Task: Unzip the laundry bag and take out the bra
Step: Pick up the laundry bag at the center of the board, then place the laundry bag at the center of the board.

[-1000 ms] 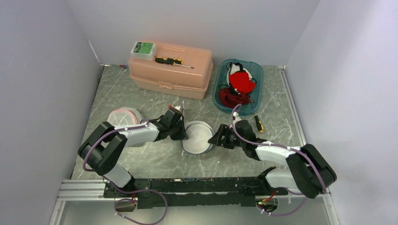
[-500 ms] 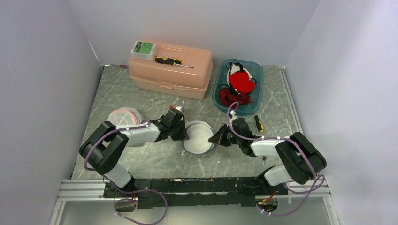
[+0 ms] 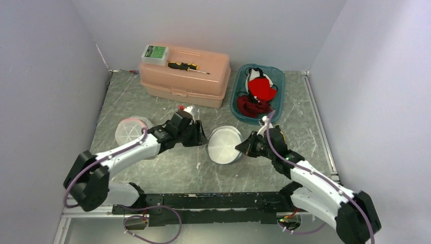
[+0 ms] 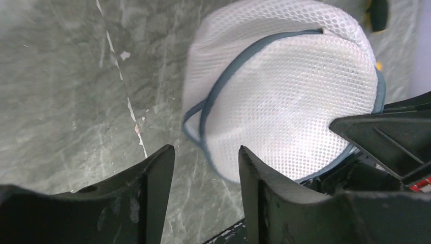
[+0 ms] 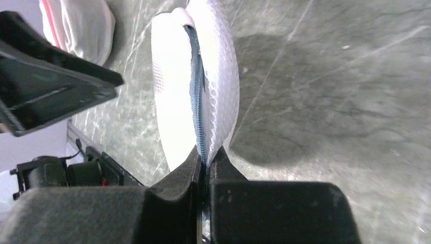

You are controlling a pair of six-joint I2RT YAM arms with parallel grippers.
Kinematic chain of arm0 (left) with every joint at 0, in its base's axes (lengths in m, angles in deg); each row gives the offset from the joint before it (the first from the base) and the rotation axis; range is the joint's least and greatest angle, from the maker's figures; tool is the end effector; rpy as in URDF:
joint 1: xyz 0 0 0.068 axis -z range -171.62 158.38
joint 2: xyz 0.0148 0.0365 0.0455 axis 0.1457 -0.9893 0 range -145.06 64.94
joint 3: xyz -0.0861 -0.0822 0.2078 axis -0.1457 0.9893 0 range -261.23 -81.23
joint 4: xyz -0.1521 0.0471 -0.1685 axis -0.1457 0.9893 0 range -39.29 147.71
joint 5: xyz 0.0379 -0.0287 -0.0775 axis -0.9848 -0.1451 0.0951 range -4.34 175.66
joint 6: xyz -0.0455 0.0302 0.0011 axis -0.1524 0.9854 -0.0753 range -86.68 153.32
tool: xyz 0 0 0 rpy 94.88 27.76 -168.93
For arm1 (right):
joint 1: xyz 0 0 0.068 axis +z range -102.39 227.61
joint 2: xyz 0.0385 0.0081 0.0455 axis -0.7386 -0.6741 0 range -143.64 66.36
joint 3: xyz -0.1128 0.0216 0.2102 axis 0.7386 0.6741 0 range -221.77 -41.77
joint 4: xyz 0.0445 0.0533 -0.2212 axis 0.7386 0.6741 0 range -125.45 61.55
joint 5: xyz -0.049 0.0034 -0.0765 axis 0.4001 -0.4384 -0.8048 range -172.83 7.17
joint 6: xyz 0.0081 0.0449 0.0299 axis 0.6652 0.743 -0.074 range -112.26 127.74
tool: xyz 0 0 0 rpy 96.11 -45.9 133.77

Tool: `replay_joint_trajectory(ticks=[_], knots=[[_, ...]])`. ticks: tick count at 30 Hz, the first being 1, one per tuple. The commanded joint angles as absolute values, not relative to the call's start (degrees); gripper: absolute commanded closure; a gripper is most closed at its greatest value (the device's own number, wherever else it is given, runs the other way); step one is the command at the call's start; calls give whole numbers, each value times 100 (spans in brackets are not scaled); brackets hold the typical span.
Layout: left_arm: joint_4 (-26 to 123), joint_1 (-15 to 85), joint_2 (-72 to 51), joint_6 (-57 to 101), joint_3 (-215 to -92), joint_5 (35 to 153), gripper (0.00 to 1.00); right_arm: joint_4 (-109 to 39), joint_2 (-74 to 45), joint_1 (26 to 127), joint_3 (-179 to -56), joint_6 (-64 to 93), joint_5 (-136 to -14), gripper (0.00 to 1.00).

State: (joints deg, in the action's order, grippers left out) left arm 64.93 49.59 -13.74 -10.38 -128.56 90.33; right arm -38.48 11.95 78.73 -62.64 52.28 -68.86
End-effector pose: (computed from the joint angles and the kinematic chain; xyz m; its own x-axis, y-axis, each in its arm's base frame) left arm 0.1978 -0.1772 0.1999 -0.8716 -0.1520 -0.4660 0.1346 0.8400 -0.5257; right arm 0.1593 0.1065 0.1767 -0.7866 0.3202 -0.5280 -0.1794 0.6997 0.6916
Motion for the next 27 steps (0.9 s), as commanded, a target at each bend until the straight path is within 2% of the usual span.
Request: replay_joint_trajectory(ticks=[1,10,20,27], knots=[[7290,4898,-687,-911,-13114,8731,44,-1722,2185,7823,-6742,5123,-7966,100],[7342,4897,130,-945,-12969,8740,43,525,3886,7825,-7073,6243,-9628,100],[6847,4897,23,-1081,-12681,9062,43,2017,3853,7814,-7283,8209,-11662,100],[6405,4896,-224,-1225,-12500,9340,44,2340,3675,7620,-6714,9443,-12253,100]])
